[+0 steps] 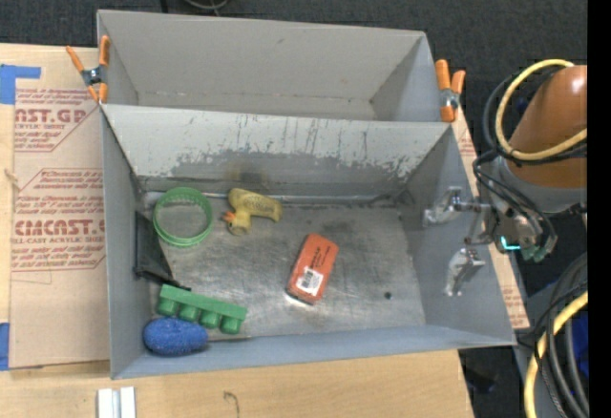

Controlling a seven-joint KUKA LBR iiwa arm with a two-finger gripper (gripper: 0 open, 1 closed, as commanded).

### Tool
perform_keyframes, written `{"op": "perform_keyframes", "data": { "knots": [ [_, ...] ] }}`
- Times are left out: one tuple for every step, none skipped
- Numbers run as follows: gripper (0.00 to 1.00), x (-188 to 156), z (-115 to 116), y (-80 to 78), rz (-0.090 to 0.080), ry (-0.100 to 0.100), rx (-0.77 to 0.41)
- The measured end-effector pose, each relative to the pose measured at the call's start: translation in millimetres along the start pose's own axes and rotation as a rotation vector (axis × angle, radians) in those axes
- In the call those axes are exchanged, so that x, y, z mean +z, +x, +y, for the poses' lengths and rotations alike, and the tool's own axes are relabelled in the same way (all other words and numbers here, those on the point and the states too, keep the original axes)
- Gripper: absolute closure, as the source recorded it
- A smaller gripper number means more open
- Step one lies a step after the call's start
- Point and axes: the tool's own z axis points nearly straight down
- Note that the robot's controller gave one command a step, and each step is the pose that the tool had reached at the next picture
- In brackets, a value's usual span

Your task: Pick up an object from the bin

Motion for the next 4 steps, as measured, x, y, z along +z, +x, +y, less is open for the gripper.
{"op": "perform_keyframes", "data": {
  "knots": [
    [0.0,-4,1,-2.0,-0.008,0.002,-0.002],
    [0.0,79,62,-28.3,-0.011,0.002,-0.131],
    [0.0,67,129,-41.6,-0.007,0.002,-0.476],
    [0.0,90,133,-41.8,-0.008,0.002,-0.519]
  ]
}}
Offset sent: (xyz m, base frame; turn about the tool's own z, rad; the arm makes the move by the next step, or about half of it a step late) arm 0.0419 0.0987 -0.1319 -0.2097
